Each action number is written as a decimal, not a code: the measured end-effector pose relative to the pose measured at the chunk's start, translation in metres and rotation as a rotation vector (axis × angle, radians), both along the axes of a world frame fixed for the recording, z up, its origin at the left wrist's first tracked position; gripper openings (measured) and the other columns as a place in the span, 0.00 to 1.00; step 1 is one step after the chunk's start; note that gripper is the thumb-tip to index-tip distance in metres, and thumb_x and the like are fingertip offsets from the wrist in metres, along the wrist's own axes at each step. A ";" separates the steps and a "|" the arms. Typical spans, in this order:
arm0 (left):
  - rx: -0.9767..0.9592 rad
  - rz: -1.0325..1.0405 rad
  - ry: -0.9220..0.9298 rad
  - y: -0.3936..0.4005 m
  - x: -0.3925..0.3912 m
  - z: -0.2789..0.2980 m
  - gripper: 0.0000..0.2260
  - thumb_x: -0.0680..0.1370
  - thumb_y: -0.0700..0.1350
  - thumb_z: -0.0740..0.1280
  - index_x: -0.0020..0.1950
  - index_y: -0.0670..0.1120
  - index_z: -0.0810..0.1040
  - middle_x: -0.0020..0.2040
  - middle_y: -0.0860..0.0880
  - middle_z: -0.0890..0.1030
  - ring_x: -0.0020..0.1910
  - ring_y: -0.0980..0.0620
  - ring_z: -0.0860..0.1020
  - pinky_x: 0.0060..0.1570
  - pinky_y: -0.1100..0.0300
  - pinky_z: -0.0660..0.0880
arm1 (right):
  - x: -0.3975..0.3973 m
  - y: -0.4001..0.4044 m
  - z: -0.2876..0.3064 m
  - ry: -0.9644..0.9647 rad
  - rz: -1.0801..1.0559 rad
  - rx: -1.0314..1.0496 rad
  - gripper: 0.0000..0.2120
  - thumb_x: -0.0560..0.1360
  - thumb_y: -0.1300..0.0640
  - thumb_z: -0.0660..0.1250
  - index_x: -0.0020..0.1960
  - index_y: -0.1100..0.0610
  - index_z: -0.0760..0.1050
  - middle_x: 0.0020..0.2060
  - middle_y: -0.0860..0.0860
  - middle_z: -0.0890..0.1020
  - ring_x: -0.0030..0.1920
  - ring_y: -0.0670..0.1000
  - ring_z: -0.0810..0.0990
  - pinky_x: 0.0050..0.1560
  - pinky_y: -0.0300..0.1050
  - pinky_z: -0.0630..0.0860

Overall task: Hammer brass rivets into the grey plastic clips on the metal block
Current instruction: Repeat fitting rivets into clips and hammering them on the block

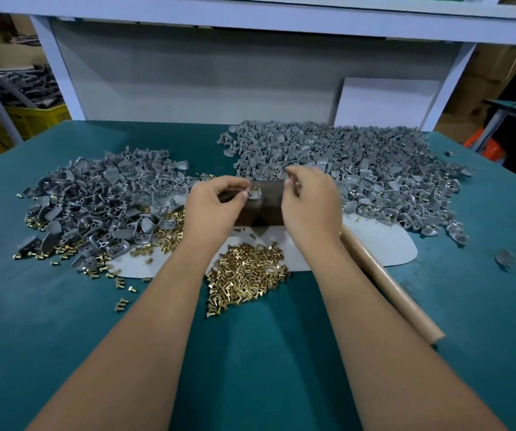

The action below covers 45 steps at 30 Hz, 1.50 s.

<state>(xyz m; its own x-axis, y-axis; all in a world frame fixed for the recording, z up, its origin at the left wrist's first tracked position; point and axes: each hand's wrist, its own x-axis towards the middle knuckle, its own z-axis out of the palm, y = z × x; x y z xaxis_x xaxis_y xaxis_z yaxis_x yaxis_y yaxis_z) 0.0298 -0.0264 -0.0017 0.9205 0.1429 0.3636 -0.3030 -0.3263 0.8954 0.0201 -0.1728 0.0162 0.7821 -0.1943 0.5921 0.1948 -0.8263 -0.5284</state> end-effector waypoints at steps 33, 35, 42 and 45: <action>0.180 0.098 0.016 -0.005 -0.005 0.001 0.07 0.77 0.47 0.70 0.52 0.50 0.86 0.51 0.54 0.84 0.59 0.47 0.77 0.62 0.45 0.73 | -0.035 -0.014 0.058 0.350 -0.012 -0.279 0.22 0.79 0.50 0.59 0.69 0.32 0.63 0.59 0.44 0.80 0.58 0.55 0.79 0.47 0.47 0.75; 0.169 0.090 0.019 -0.005 -0.005 0.001 0.07 0.77 0.47 0.70 0.52 0.49 0.86 0.52 0.54 0.84 0.59 0.47 0.77 0.62 0.45 0.72 | -0.034 -0.017 0.059 0.245 -0.049 -0.236 0.22 0.79 0.50 0.59 0.70 0.32 0.62 0.59 0.45 0.81 0.57 0.56 0.79 0.47 0.48 0.76; 0.174 0.112 0.043 -0.006 -0.006 0.003 0.08 0.77 0.48 0.70 0.52 0.50 0.86 0.52 0.54 0.84 0.59 0.47 0.77 0.60 0.44 0.73 | -0.032 -0.013 0.062 0.284 -0.004 -0.342 0.22 0.79 0.49 0.60 0.68 0.30 0.63 0.58 0.44 0.81 0.56 0.55 0.80 0.39 0.44 0.70; 0.178 0.112 0.041 -0.006 -0.006 0.004 0.08 0.77 0.47 0.70 0.52 0.49 0.86 0.51 0.54 0.84 0.59 0.47 0.77 0.62 0.44 0.72 | -0.033 -0.014 0.063 0.175 -0.030 -0.264 0.23 0.79 0.49 0.60 0.69 0.30 0.61 0.55 0.46 0.82 0.52 0.56 0.81 0.39 0.45 0.72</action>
<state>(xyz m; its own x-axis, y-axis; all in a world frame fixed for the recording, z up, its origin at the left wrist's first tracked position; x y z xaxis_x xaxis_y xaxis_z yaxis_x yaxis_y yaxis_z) 0.0238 -0.0325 0.0019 0.9170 0.1823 0.3547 -0.2201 -0.5104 0.8313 -0.0133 -0.1870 0.0795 0.8727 -0.0766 0.4822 0.0929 -0.9435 -0.3181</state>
